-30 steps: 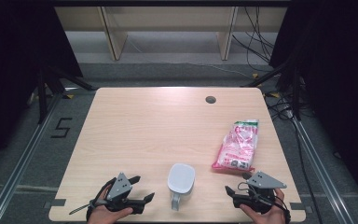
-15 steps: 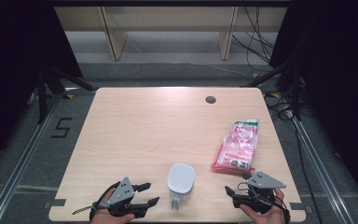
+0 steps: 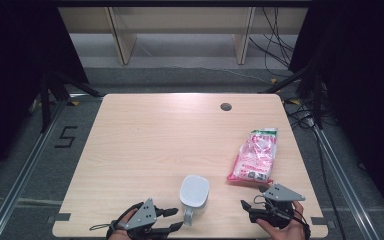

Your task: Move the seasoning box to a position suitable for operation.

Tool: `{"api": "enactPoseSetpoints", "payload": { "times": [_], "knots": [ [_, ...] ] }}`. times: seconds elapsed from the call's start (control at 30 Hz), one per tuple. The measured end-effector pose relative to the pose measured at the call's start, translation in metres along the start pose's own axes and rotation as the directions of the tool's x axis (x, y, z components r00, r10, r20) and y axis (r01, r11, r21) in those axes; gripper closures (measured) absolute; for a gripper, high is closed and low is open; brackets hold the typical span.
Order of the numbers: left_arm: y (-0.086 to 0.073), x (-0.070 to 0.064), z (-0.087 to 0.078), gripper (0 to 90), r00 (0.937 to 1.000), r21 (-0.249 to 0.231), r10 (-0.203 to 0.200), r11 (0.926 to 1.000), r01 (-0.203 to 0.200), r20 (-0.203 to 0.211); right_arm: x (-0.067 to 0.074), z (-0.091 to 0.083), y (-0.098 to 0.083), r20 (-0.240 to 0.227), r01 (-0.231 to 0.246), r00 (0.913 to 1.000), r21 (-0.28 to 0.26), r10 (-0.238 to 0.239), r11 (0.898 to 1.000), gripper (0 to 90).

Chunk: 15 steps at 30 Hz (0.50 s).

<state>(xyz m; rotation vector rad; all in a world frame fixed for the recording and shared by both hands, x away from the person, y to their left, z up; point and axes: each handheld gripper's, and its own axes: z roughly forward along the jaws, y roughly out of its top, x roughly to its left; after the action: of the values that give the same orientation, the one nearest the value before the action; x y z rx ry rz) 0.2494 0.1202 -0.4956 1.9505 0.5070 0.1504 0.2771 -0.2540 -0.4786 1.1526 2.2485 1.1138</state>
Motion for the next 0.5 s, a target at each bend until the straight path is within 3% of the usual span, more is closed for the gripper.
{"api": "enactPoseSetpoints", "payload": {
  "times": [0.17, 0.23, 0.37, 0.43, 0.47, 0.5],
  "knots": [
    [0.004, -0.004, 0.010, 59.2, 0.9991, 0.006, 0.023, 0.9997, -0.023, 0.036, 0.000, 0.000, 0.000, 0.008, 0.004, 1.0000, 0.008, -0.004, 1.000, 22.2],
    [0.006, -0.004, 0.015, 59.7, 0.9992, 0.006, 0.034, 0.9994, -0.034, 0.022, 0.000, 0.000, 0.000, 0.007, 0.003, 1.0000, 0.010, -0.003, 1.000, 22.2],
    [0.009, -0.005, 0.024, 64.8, 0.9985, -0.004, 0.025, 0.9997, -0.025, 0.049, 0.001, 0.000, 0.000, 0.013, -0.007, 0.9999, 0.005, 0.007, 1.000, 22.3],
    [0.010, -0.002, 0.024, 68.5, 0.9990, 0.014, 0.037, 0.9992, -0.037, 0.025, 0.003, -0.001, -0.001, 0.014, -0.030, 0.9994, 0.012, 0.030, 0.999, 22.3],
    [0.010, 0.000, 0.026, 68.5, 0.9983, 0.005, 0.016, 0.9999, -0.016, 0.056, 0.003, -0.001, -0.001, 0.014, -0.030, 0.9994, 0.012, 0.030, 0.999, 22.3],
    [0.010, -0.001, 0.027, 69.6, 0.9985, -0.001, 0.003, 1.0000, -0.003, 0.055, 0.003, -0.001, -0.001, 0.013, -0.033, 0.9994, 0.014, 0.033, 0.999, 22.3]
  ]
}}
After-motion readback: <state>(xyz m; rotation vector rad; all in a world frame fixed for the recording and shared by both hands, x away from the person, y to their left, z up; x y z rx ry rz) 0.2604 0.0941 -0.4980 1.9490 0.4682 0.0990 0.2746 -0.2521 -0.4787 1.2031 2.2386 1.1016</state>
